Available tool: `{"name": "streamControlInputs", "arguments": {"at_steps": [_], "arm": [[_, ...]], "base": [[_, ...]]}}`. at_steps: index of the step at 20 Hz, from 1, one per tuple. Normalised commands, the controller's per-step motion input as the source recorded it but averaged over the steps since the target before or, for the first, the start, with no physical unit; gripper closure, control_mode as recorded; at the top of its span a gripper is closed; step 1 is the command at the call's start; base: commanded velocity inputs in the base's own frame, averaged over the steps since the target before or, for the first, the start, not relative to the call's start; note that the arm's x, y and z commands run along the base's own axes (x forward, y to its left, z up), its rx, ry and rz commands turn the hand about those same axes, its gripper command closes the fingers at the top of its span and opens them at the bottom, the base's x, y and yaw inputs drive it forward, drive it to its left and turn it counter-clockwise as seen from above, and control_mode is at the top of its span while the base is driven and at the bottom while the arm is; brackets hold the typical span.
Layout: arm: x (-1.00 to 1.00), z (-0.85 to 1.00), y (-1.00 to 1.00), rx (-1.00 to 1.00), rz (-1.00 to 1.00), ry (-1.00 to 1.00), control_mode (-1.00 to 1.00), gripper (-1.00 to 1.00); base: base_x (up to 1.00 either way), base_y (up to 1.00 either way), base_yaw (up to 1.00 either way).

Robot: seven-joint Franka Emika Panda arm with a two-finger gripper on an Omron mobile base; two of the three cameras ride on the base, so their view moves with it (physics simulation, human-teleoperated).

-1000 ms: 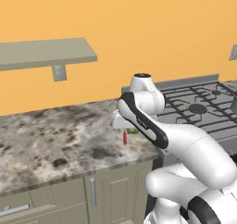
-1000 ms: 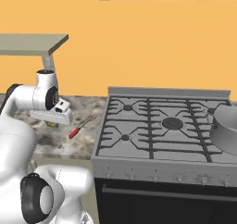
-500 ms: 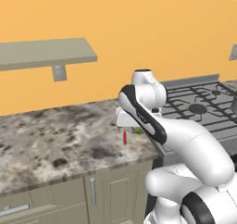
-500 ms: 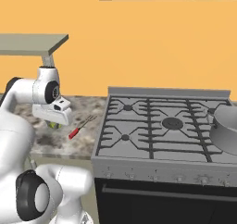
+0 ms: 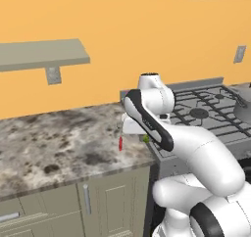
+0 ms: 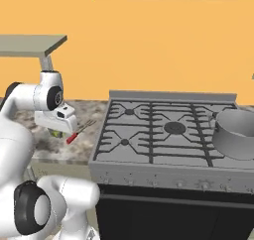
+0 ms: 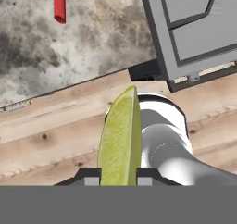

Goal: Put the tomato and lemon wedge in the pot. Retrieve the spatula and lightly stir the vegetables in the pot.

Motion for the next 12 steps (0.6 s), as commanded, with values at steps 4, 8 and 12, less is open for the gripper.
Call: {"name": "streamControlInputs", "arguments": {"at_steps": [4, 8, 12], "arm": [[0.00, 0.00, 0.00, 0.00, 0.00, 0.00, 1.00, 1.00], [0.00, 0.00, 0.00, 0.00, 0.00, 0.00, 1.00, 1.00], [0.00, 0.00, 0.00, 0.00, 0.00, 0.00, 1.00, 1.00]], "base": [[-0.16, -0.98, -0.01], [0.22, -1.00, -0.03], [0.20, -1.00, 0.00]]}}
